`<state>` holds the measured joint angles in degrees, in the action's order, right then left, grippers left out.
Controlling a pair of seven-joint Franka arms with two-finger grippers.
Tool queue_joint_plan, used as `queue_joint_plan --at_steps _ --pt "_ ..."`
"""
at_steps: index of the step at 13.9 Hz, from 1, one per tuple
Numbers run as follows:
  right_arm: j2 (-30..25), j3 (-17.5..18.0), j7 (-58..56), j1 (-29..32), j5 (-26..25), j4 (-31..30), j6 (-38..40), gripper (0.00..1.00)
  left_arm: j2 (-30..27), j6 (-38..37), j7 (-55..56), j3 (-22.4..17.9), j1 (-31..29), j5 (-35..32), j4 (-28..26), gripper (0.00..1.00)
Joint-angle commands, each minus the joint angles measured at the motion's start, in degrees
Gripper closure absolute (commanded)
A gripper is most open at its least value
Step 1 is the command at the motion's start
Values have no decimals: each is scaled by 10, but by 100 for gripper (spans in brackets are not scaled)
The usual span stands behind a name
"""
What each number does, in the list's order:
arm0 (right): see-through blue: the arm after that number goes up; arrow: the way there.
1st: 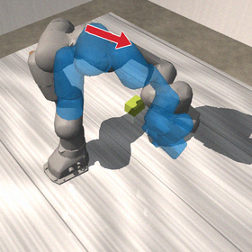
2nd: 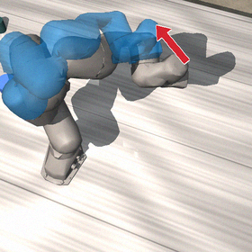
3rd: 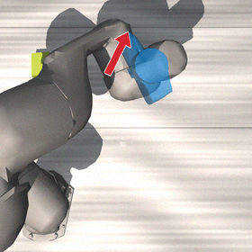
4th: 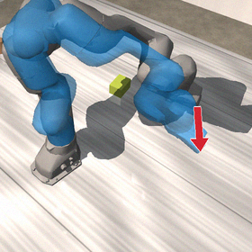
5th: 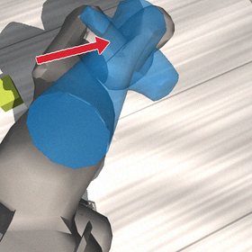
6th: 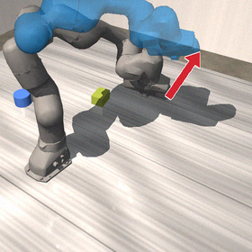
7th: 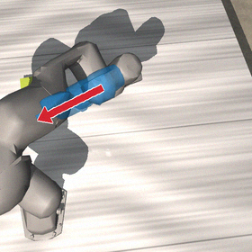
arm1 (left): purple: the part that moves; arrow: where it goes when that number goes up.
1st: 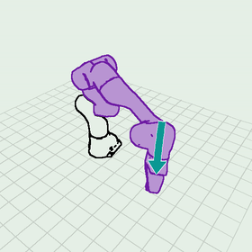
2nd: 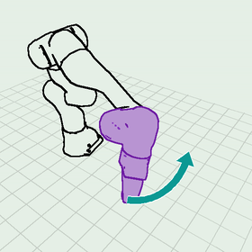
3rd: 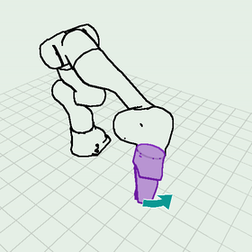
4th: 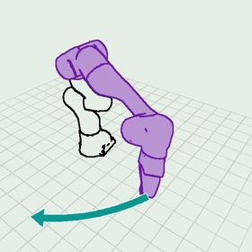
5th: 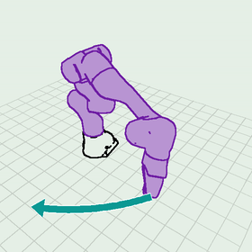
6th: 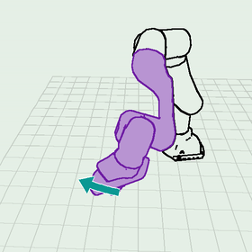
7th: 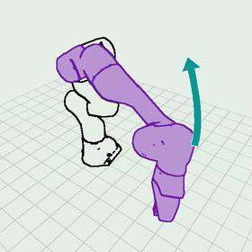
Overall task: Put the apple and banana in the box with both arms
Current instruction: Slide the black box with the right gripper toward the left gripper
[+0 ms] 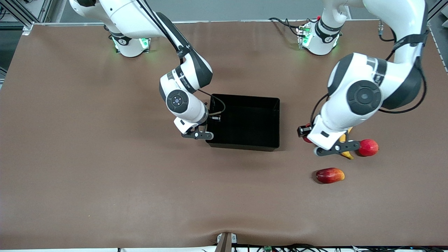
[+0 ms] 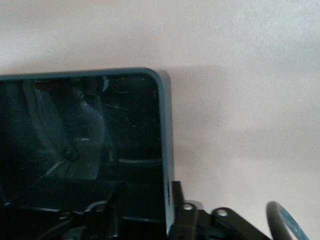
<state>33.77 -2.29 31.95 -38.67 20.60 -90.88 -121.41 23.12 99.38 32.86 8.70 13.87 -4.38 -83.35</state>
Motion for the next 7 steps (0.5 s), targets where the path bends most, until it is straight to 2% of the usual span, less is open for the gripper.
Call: queue_joint_plan --at_steps 1,3,5,7 --pt "-4 2 2 39 6 96 118 0 -18 -2 9 0 -9 -7 -19 100" --pt "-12 1 -3 67 0 126 158 0 -17 6 9 -1 -13 0 -23 100" --pt "-19 2 -11 89 -53 152 193 0 -13 17 10 -1 -12 0 -31 100" --pt "-19 3 -11 120 -68 212 265 0 -19 35 9 1 -10 3 -58 100"
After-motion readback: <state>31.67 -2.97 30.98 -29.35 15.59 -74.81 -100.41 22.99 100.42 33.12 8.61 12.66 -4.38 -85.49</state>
